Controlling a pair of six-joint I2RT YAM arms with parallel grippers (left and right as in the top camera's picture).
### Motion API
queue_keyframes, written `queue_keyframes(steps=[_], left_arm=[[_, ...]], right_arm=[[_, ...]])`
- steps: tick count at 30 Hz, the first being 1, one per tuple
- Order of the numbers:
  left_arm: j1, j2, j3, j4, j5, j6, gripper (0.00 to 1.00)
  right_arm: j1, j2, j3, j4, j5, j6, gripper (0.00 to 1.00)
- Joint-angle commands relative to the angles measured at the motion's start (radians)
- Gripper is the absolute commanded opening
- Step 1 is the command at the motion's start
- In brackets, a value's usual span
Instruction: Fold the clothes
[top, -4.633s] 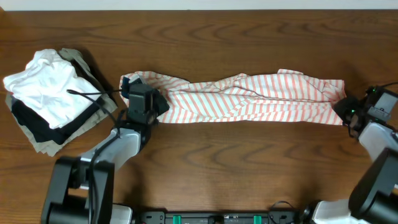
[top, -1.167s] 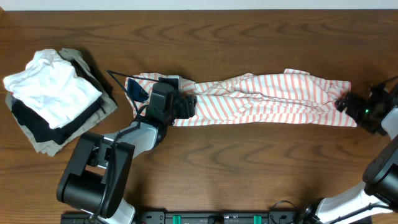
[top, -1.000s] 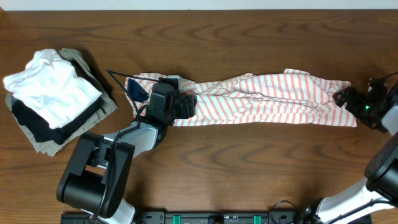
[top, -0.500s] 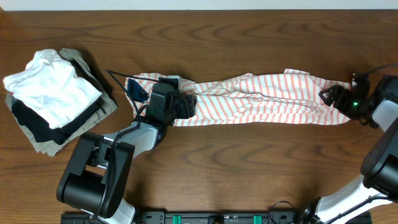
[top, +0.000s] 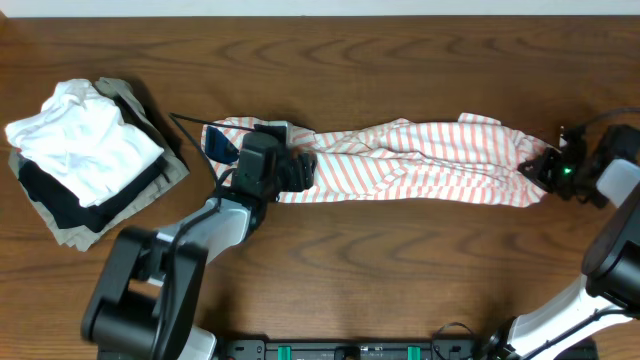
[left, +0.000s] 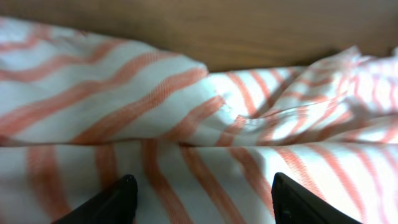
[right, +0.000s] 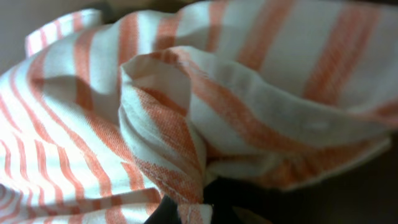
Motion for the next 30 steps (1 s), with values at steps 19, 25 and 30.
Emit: queue_keyframes(steps=[19,25,30], left_arm=[[0.005,-0.117,0.013,-0.060,0.010,0.008,0.70],[0.005,-0.117,0.013,-0.060,0.011,0.008,0.70],[0.005,-0.117,0.013,-0.060,0.010,0.008,0.70]], right_arm=[[0.131,-0.196,0.265,-0.418,0.311,-0.107,0.02],[0.381,-0.196,0.265,-0.462,0.422,-0.108,0.03],[0.558,-0.191,0.265,-0.465,0.460,-0.075,0.05]])
